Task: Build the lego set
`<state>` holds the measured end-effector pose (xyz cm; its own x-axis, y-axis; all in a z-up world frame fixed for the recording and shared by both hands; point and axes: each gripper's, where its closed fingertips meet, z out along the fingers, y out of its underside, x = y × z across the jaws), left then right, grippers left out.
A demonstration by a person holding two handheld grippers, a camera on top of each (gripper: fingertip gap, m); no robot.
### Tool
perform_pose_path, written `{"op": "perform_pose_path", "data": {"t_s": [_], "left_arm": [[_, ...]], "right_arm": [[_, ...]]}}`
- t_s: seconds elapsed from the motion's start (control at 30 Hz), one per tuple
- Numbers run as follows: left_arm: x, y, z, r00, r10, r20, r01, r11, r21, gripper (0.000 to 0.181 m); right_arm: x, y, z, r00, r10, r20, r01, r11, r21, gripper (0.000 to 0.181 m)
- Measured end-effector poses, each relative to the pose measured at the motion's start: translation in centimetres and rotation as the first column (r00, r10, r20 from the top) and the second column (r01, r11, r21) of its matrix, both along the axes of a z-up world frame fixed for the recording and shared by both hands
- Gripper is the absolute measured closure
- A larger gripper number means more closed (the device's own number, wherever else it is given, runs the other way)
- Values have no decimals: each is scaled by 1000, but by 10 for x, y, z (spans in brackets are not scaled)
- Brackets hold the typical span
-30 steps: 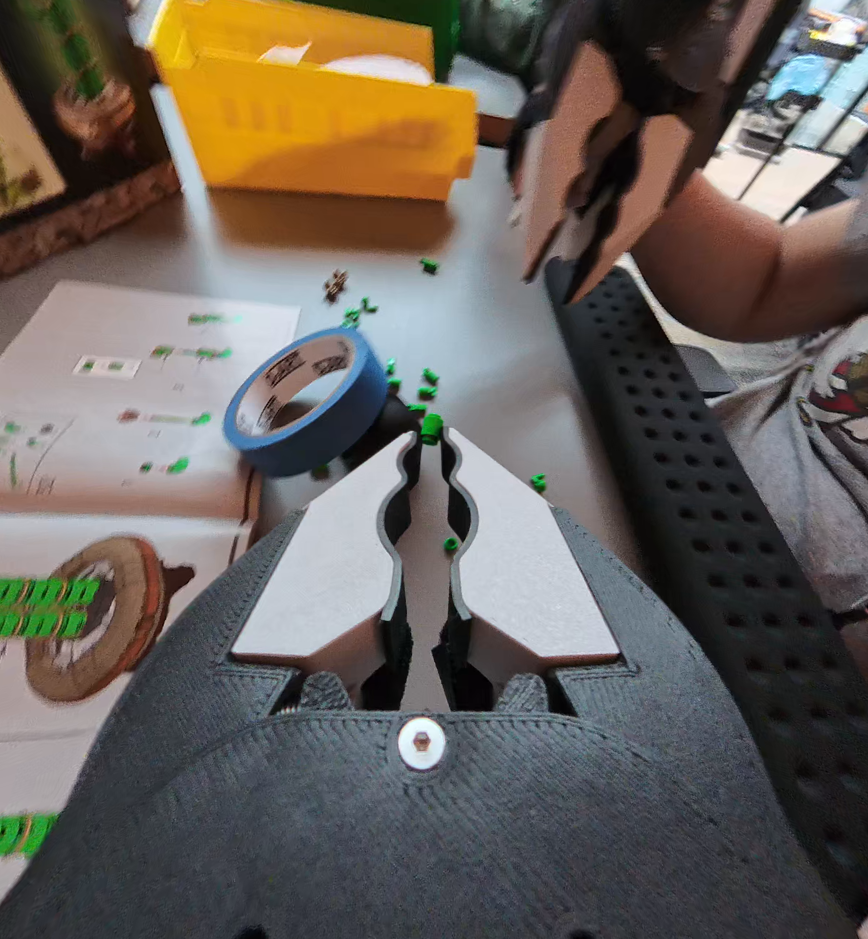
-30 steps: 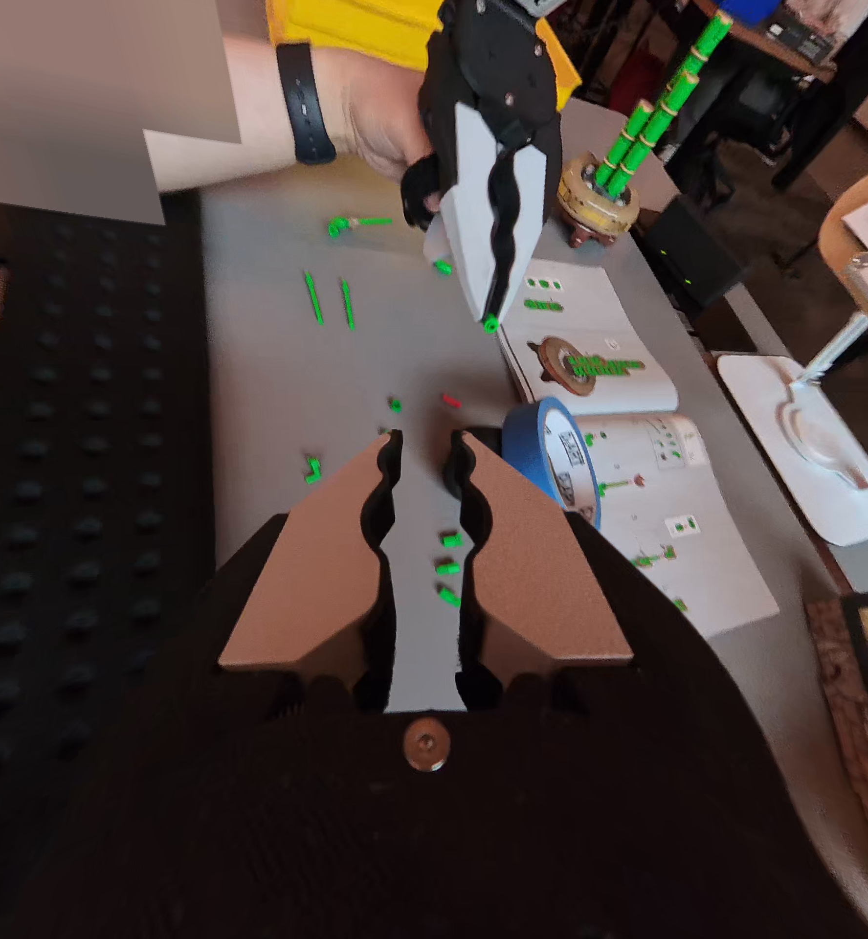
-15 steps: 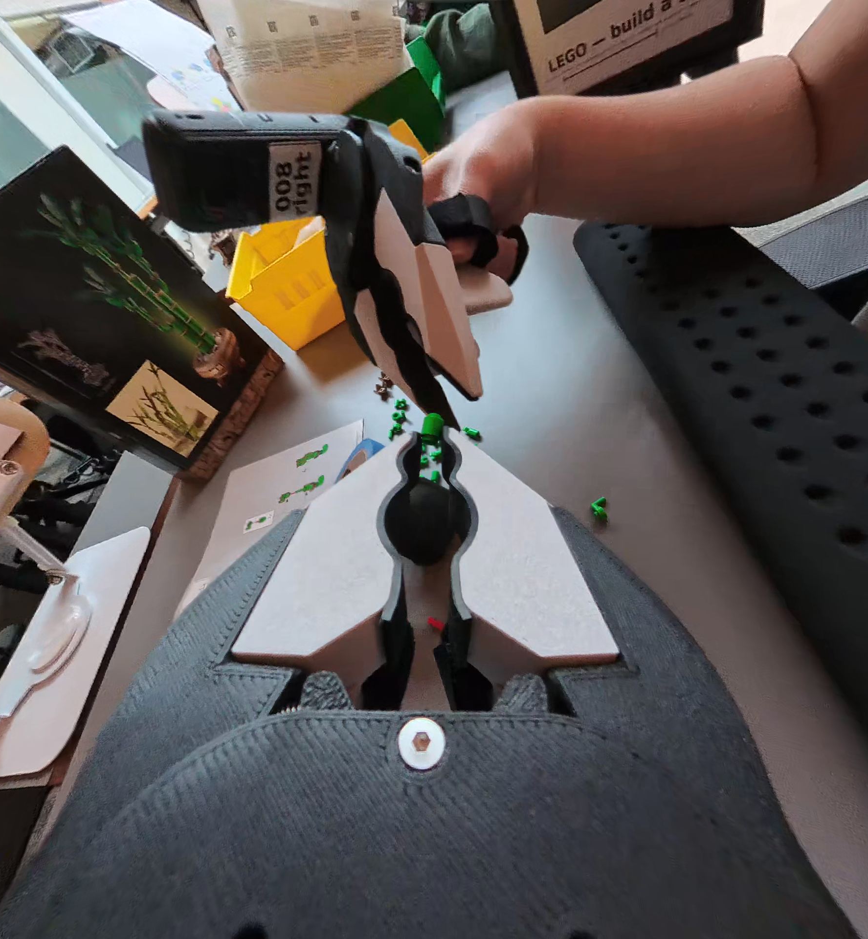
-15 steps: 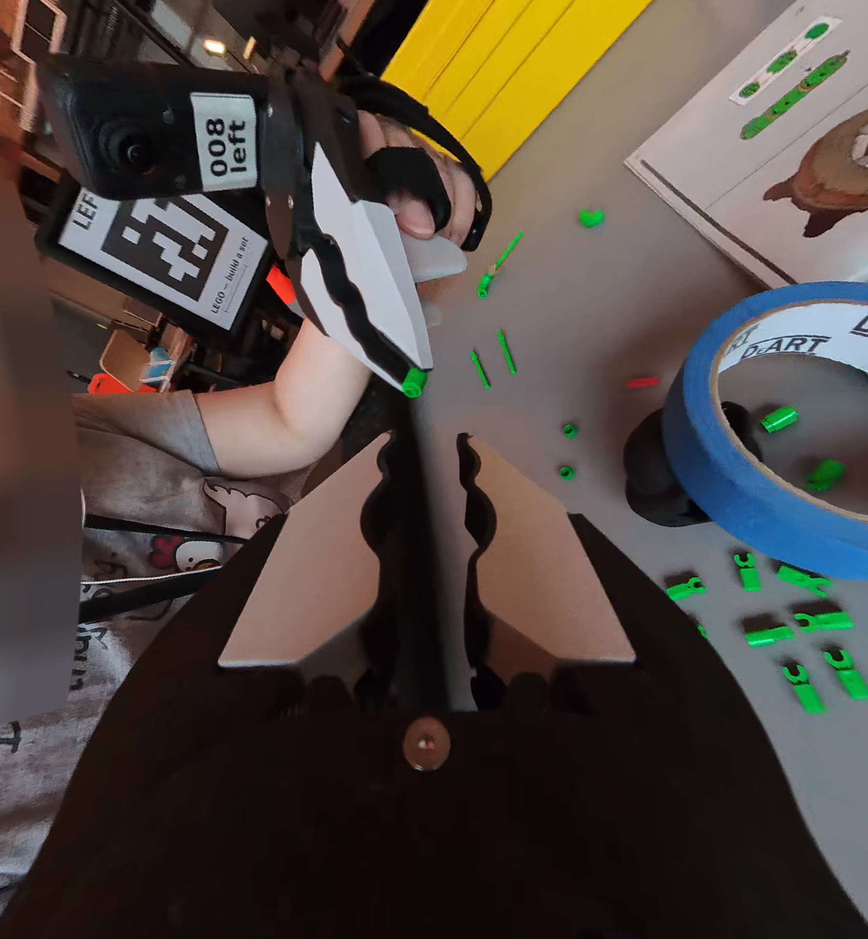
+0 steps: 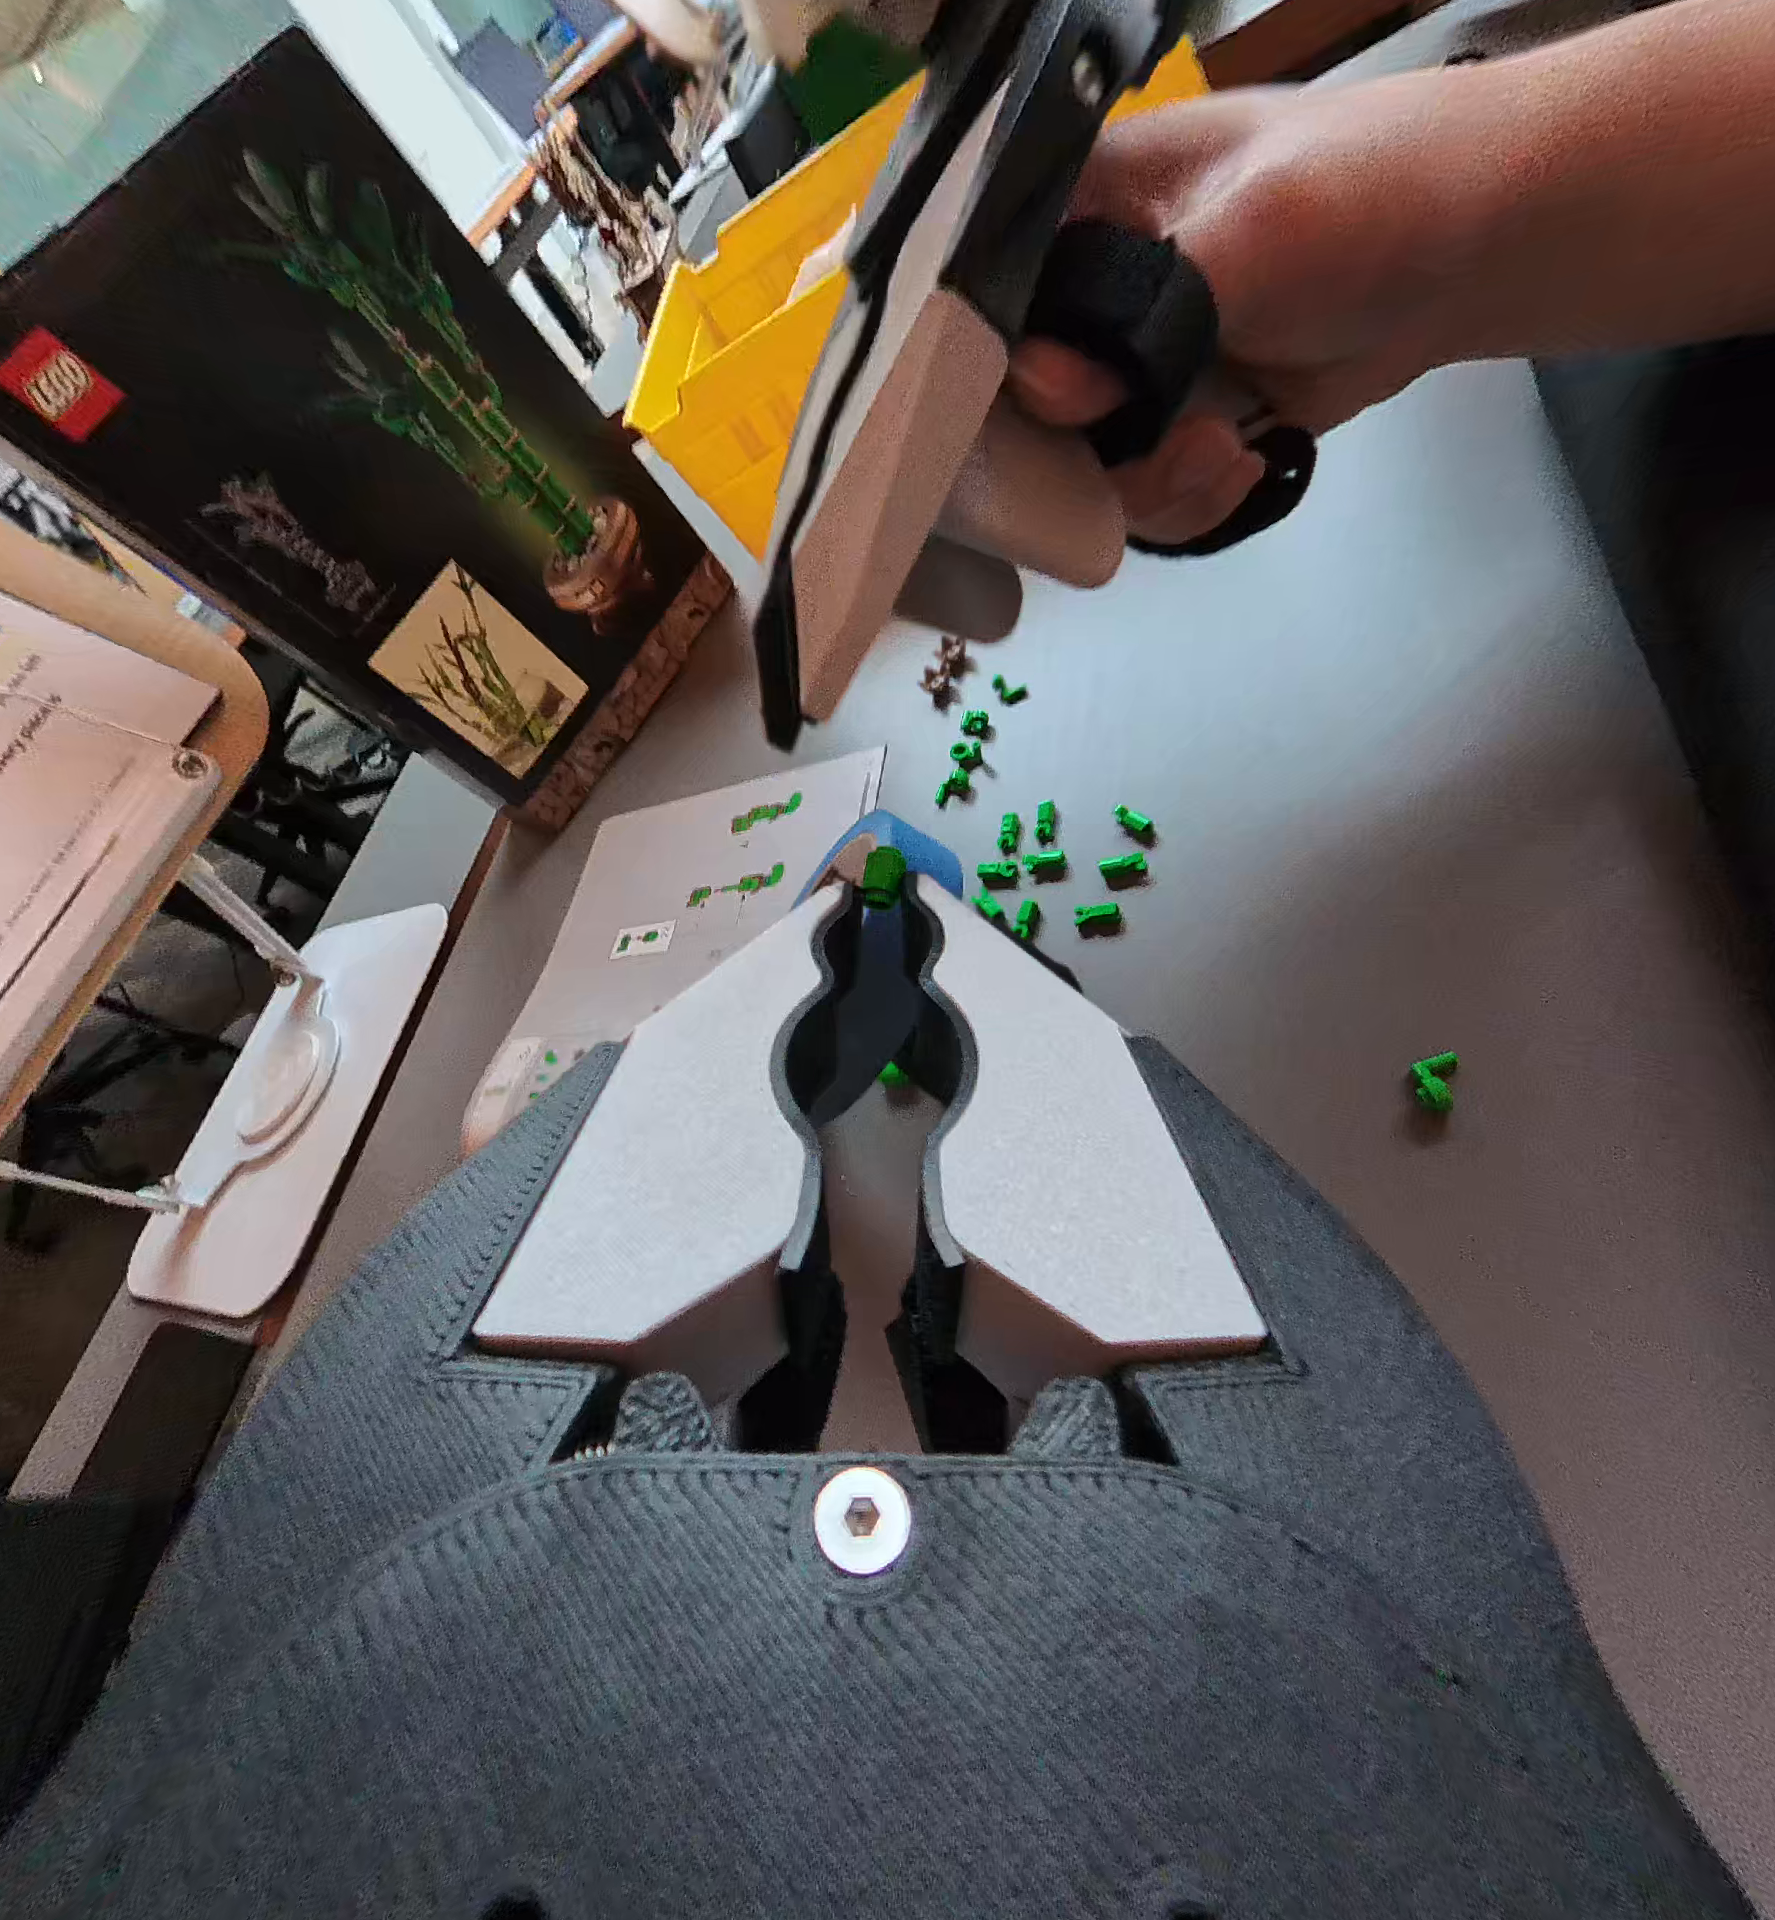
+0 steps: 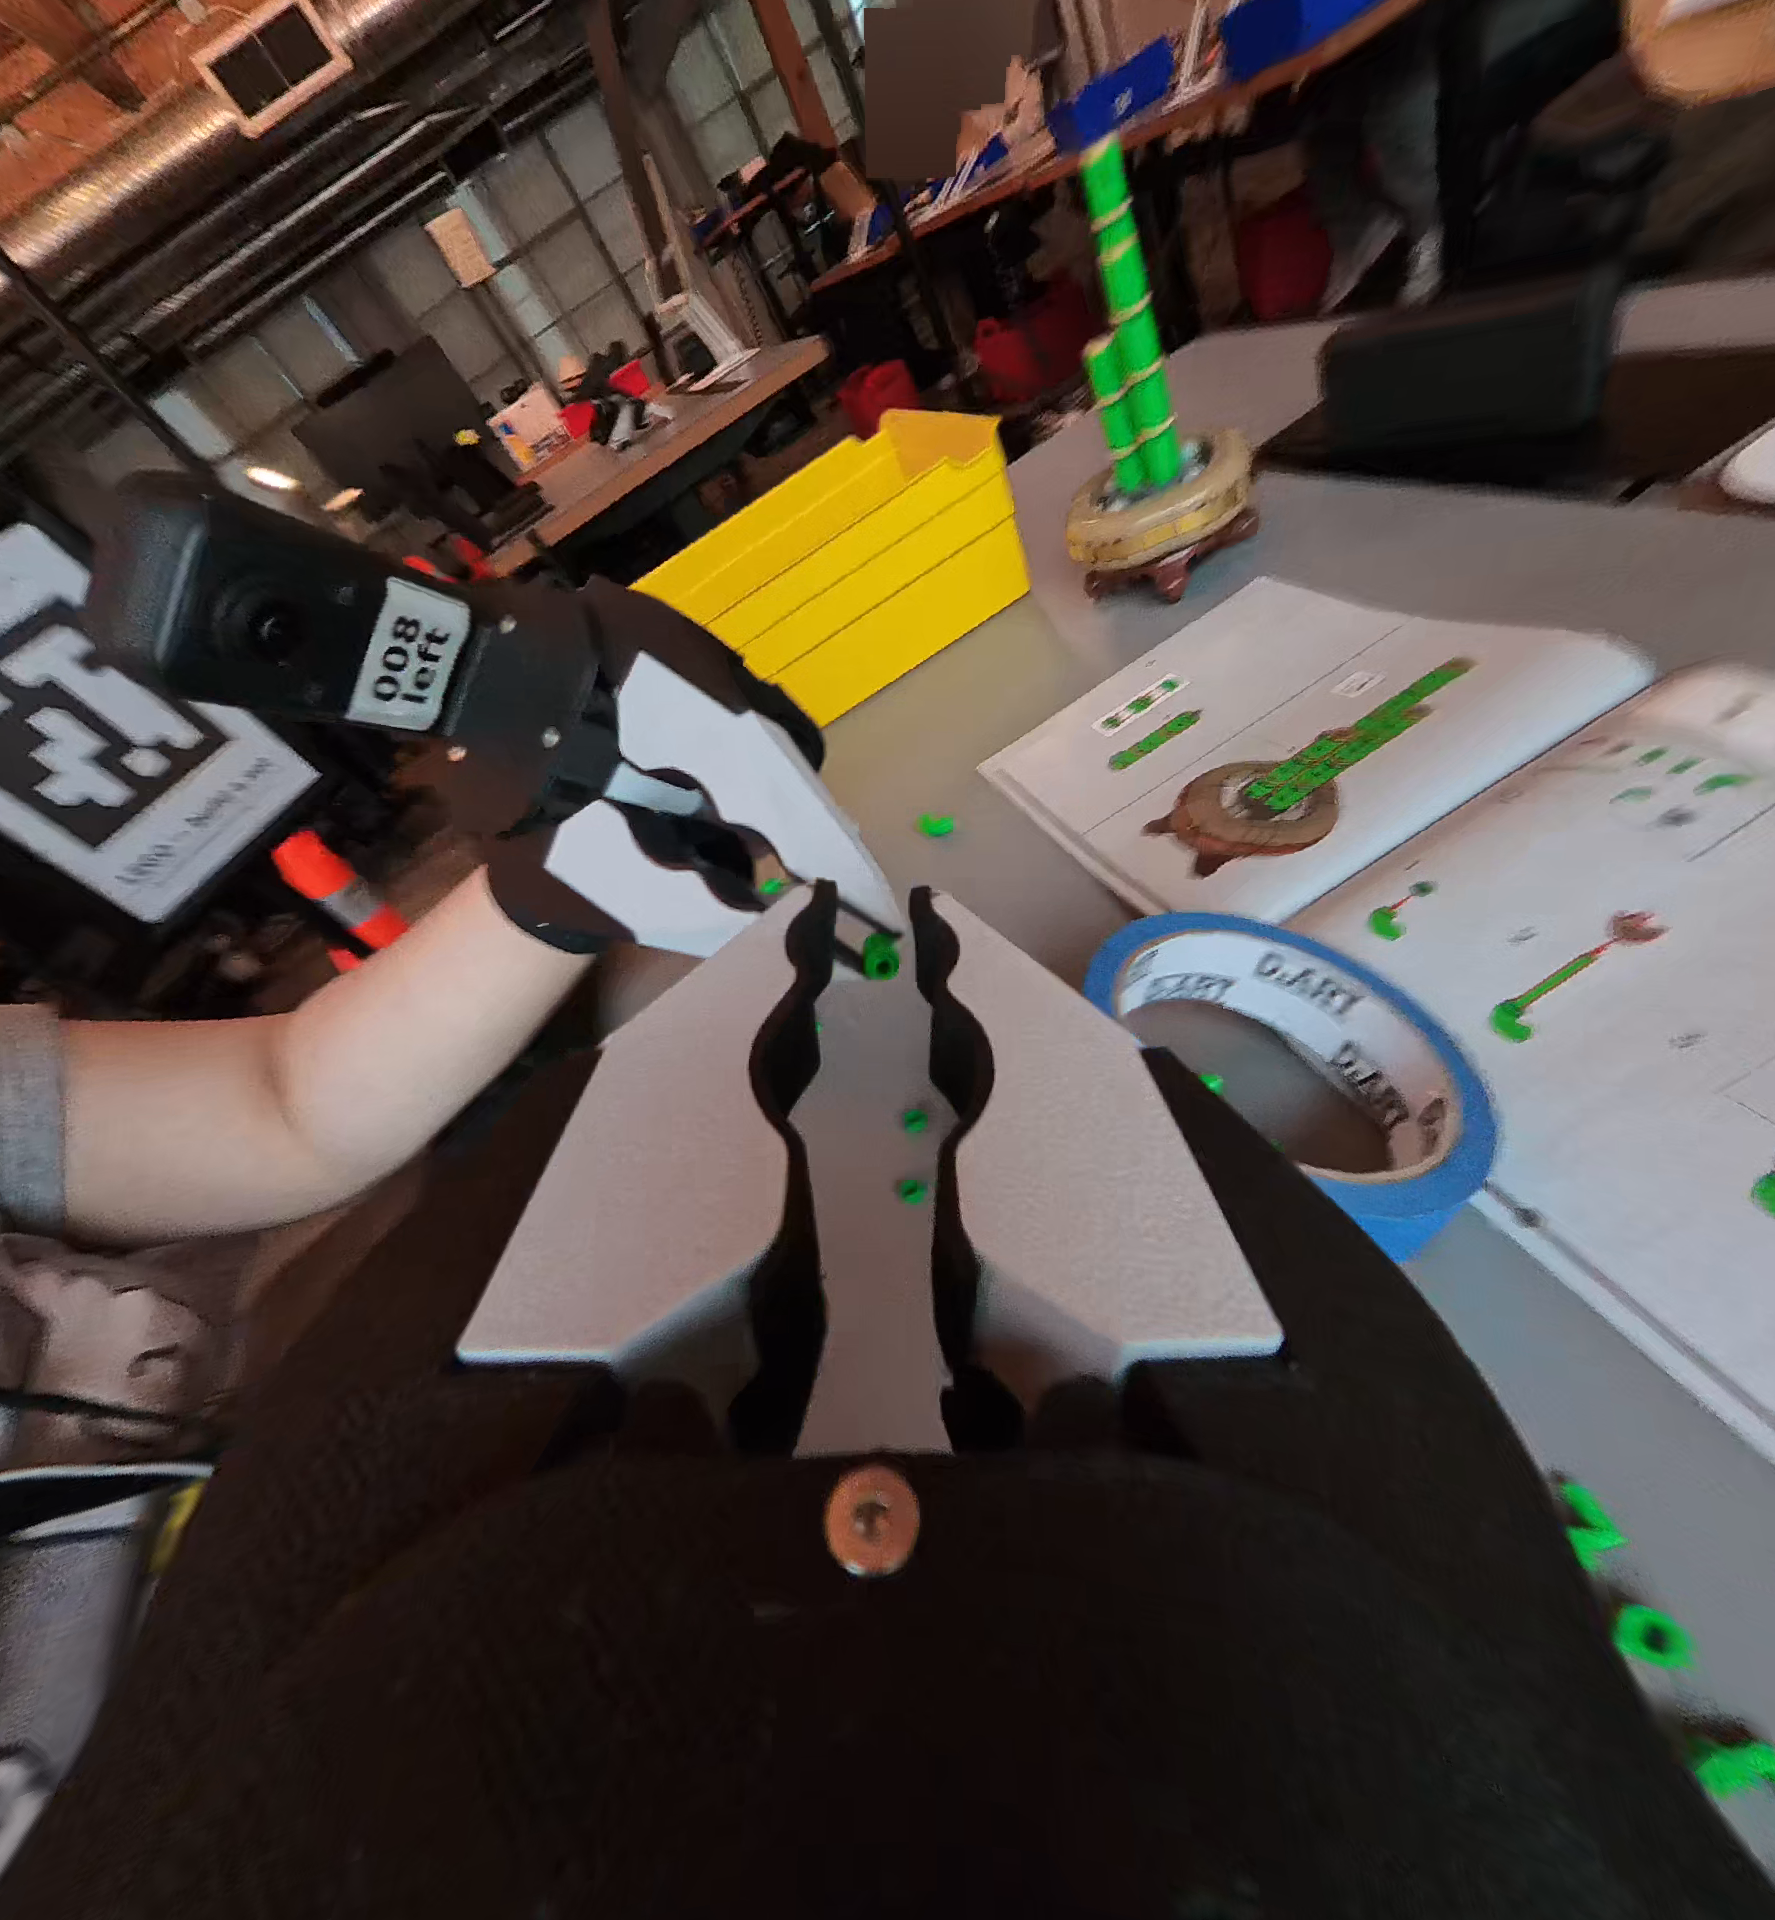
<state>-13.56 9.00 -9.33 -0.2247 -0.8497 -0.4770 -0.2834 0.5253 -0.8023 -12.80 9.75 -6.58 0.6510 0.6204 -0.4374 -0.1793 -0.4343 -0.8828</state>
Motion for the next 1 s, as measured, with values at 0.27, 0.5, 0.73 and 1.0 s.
{"op": "perform_pose_path", "data": {"t_s": [0.27, 0.5, 0.73, 1.0], "left_arm": [[-12, 56, 17, 967, 244, 67, -226, 951, -209, 176], [-12, 69, 25, 934, 342, 108, -304, 915, -267, 176], [1, 43, 33, 962, 244, 124, -122, 787, -605, 176], [-4, 9, 65, 961, 17, 278, 237, 474, -848, 177]], "right_arm": [[45, 8, 25, 812, -423, 403, 220, 860, 460, 171], [50, 11, 28, 679, -554, 482, 230, 784, 576, 162], [51, 7, 35, 657, -569, 495, 165, 749, 641, 154], [-2, -13, 21, 571, -507, 646, -224, 661, 716, 151]]}}
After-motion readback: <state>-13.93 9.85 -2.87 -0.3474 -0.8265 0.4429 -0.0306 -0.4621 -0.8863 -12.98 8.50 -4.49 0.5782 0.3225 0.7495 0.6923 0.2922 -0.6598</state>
